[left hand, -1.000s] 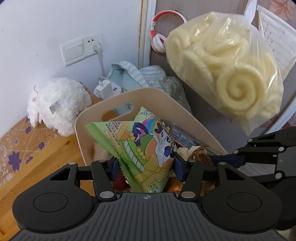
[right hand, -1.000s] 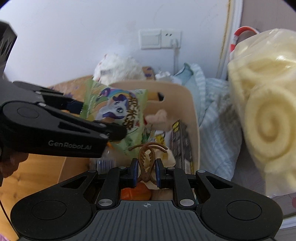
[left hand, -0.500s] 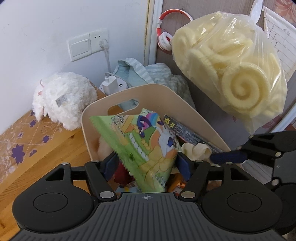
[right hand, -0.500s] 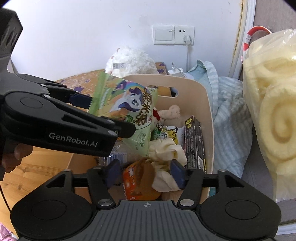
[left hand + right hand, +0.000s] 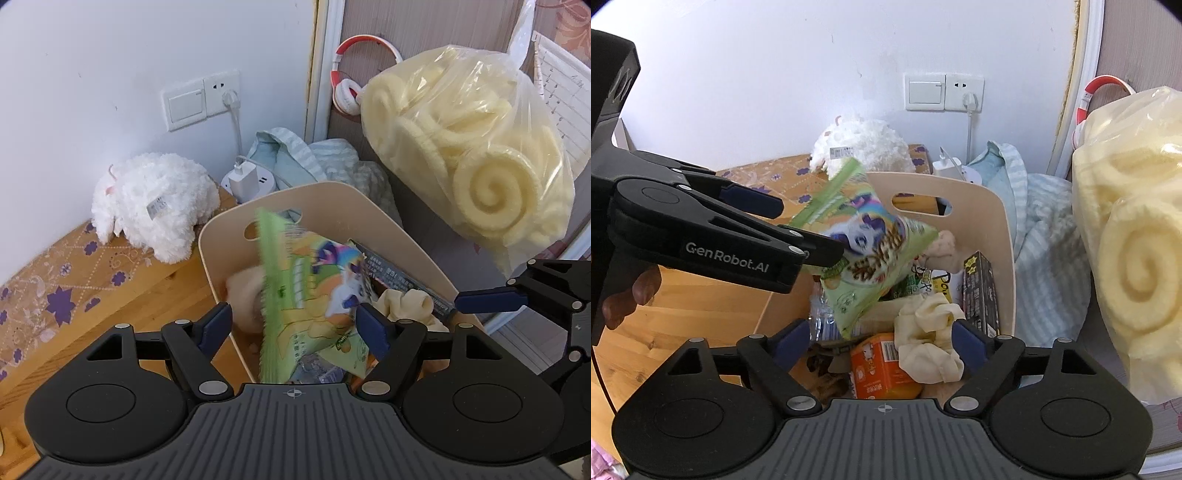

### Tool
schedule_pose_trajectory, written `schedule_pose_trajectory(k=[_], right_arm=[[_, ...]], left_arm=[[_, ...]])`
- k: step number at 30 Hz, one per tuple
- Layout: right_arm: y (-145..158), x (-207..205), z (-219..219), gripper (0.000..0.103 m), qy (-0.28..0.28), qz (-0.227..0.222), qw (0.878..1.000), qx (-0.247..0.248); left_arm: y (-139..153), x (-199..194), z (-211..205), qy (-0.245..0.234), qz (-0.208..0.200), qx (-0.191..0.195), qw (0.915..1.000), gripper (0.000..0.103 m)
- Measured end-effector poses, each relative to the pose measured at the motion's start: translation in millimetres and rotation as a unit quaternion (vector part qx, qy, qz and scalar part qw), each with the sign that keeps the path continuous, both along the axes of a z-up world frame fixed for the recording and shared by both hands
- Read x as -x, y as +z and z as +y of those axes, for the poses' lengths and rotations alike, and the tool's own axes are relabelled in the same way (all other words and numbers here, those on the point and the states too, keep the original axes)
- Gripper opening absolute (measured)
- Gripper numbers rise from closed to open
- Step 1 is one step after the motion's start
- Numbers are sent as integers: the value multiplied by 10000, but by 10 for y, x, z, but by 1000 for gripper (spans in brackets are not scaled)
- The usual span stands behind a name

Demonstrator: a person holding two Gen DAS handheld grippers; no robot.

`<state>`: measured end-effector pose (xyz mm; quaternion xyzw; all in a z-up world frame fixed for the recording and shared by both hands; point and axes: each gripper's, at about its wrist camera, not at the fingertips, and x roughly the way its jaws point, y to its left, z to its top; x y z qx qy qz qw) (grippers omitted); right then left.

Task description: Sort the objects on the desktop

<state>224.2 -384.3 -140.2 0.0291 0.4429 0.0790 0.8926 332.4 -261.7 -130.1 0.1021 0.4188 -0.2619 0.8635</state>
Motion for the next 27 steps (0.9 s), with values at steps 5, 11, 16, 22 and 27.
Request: schedule_pose_trajectory(k=[5, 11, 16, 22, 27], right_arm=[[60, 30, 68, 87, 20, -50, 10000, 56], [156, 48, 138, 90, 95, -40, 9999, 29], [251, 63, 239, 94, 122, -96, 9999, 42], [420, 97, 464, 99, 154, -193, 9997, -96], [562, 154, 731, 103, 363, -278, 9989, -137]], left_arm=[[87, 52, 70, 1, -77, 50, 10000, 76], [189, 121, 208, 27, -182, 59, 9998, 76], [288, 168, 393, 152, -238, 53, 9996, 76], [380, 279, 725, 585, -427, -129, 9973, 76], [462, 410, 1126, 1207, -427, -131, 9917, 76]])
